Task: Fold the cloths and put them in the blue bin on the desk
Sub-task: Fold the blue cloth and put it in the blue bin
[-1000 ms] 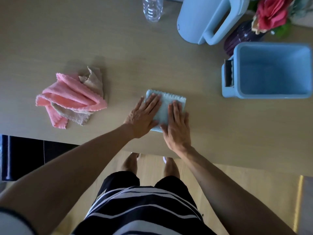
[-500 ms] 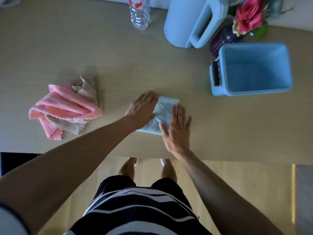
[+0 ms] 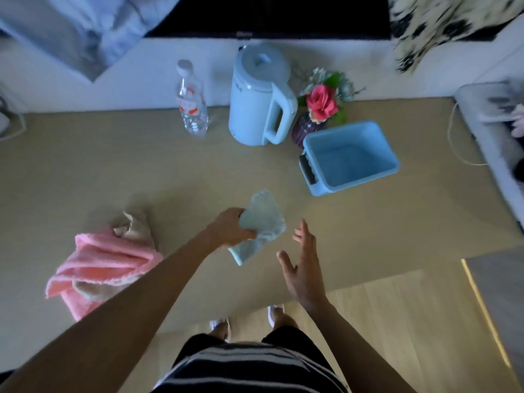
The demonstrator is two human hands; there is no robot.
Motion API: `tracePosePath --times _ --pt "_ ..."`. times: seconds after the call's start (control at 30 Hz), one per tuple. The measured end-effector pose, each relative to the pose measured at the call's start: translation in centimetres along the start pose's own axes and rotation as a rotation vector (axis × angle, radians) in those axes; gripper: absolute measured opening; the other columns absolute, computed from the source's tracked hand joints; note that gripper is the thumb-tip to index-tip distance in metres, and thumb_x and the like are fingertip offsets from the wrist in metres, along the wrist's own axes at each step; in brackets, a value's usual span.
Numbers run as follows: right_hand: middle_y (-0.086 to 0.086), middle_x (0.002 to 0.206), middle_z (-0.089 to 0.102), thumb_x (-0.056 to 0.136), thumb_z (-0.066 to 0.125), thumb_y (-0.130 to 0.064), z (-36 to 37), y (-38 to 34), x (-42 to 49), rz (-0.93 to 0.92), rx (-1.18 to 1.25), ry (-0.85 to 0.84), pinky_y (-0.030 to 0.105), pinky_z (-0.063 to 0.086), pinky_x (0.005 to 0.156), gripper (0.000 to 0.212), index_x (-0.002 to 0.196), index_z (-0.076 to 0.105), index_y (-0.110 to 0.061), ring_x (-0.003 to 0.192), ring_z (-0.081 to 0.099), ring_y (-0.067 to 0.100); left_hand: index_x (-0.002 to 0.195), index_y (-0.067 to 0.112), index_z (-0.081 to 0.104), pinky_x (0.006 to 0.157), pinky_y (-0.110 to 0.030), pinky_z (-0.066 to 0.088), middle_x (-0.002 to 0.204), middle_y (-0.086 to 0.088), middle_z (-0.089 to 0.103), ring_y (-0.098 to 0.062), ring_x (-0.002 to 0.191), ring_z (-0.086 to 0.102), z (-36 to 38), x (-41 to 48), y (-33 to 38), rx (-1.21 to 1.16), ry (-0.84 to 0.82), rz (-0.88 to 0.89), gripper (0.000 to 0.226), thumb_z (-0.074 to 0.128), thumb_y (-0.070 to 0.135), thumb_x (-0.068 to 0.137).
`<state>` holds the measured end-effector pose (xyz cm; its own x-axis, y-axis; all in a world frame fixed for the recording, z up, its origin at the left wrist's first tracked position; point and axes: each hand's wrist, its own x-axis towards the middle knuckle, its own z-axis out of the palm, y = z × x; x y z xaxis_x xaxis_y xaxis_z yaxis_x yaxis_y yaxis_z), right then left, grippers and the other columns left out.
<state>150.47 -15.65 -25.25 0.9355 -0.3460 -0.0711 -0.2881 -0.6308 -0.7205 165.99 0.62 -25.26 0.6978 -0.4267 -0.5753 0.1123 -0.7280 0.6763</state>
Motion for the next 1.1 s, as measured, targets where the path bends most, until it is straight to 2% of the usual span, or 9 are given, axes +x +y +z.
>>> tracePosePath --times 0.13,0.23,0.33,0.57,0.73,0.83,0.93,1.03,1.1 --pt "0.002 0.142 0.047 0.076 0.072 -0.050 -2.8 -2.8 2.8 0.192 0.371 0.011 0.028 0.045 0.103 0.104 0.157 0.010 -0.030 0.128 0.051 0.009 0.107 0.022 0.066 0.079 -0.034 0.058 0.099 0.000 0.074 -0.018 0.086 0.070 -1.5 -3.1 3.3 -0.433 0.149 0.163 0.053 0.078 0.034 0.057" --pt "0.005 0.133 0.062 0.077 0.076 -0.025 -6.0 -5.4 6.0 0.309 0.732 -0.068 0.020 0.055 0.082 0.096 0.153 0.019 -0.036 0.110 0.066 0.006 0.120 0.017 0.063 0.085 -0.037 0.061 0.110 -0.007 0.075 -0.023 0.100 0.073 -1.8 -4.6 6.7 -0.694 0.193 0.229 0.057 0.082 0.024 0.067" --pt "0.004 0.108 0.071 0.088 0.068 0.004 -9.4 -6.7 8.9 0.244 0.811 0.018 0.020 0.056 0.071 0.080 0.150 0.030 -0.027 0.084 0.071 0.003 0.122 0.014 0.063 0.087 -0.040 0.060 0.113 -0.010 0.074 -0.025 0.103 0.072 -1.7 -4.9 10.2 -0.837 0.241 0.307 0.052 0.080 0.016 0.072" --pt "0.005 0.101 0.066 0.091 0.060 0.009 -18.8 -3.2 15.5 -0.021 0.596 -0.078 0.020 0.054 0.067 0.066 0.141 0.031 -0.024 0.075 0.066 0.003 0.108 0.019 0.040 0.060 -0.030 0.055 0.093 -0.012 0.071 -0.012 0.068 0.062 0.0 -0.8 17.7 -0.726 0.574 0.295 0.053 0.083 0.013 0.076" --pt "-0.027 0.101 0.057 0.095 0.055 0.007 -24.7 1.8 22.0 -0.179 0.262 -0.341 0.018 0.048 0.064 0.037 0.108 0.056 -0.027 0.069 0.061 0.000 0.104 0.027 0.061 0.075 -0.028 0.053 0.095 0.001 0.065 -0.012 0.079 0.060 3.1 4.2 22.1 -0.362 0.656 0.359 0.027 0.070 0.016 0.082" --pt "-0.015 0.105 0.060 0.091 0.059 0.001 -26.1 3.8 26.4 -0.194 0.034 -0.393 0.027 0.047 0.075 0.036 0.096 0.068 -0.033 0.086 0.061 0.009 0.101 0.024 0.072 0.078 -0.018 0.046 0.102 0.007 0.066 0.000 0.082 0.058 4.6 7.4 24.0 -0.276 0.622 0.335 0.026 0.072 0.018 0.076" --pt "-0.003 0.104 0.060 0.083 0.070 -0.012 -26.5 4.6 29.7 -0.124 -0.190 -0.454 0.031 0.044 0.074 0.022 0.100 0.072 -0.027 0.086 0.059 0.018 0.111 0.020 0.072 0.081 -0.019 0.045 0.113 -0.004 0.063 -0.013 0.088 0.057 6.1 10.5 25.0 -0.193 0.568 0.250 0.041 0.081 0.018 0.071" --pt "0.000 0.099 0.062 0.074 0.079 -0.015 -25.6 5.2 31.6 -0.114 -0.379 -0.548 0.027 0.041 0.069 0.033 0.105 0.071 -0.022 0.091 0.063 0.021 0.120 0.018 0.068 0.077 -0.009 0.039 0.119 -0.007 0.058 -0.014 0.092 0.055 7.7 13.2 25.2 -0.110 0.508 0.132 0.055 0.087 0.014 0.069" --pt "0.007 0.108 0.062 0.073 0.079 -0.012 -24.3 6.3 32.6 -0.126 -0.503 -0.585 0.026 0.041 0.071 0.039 0.110 0.070 -0.019 0.098 0.063 0.027 0.124 0.018 0.066 0.088 -0.021 0.046 0.125 -0.008 0.057 -0.020 0.102 0.059 8.9 14.8 25.0 -0.078 0.453 0.052 0.061 0.089 0.016 0.067"
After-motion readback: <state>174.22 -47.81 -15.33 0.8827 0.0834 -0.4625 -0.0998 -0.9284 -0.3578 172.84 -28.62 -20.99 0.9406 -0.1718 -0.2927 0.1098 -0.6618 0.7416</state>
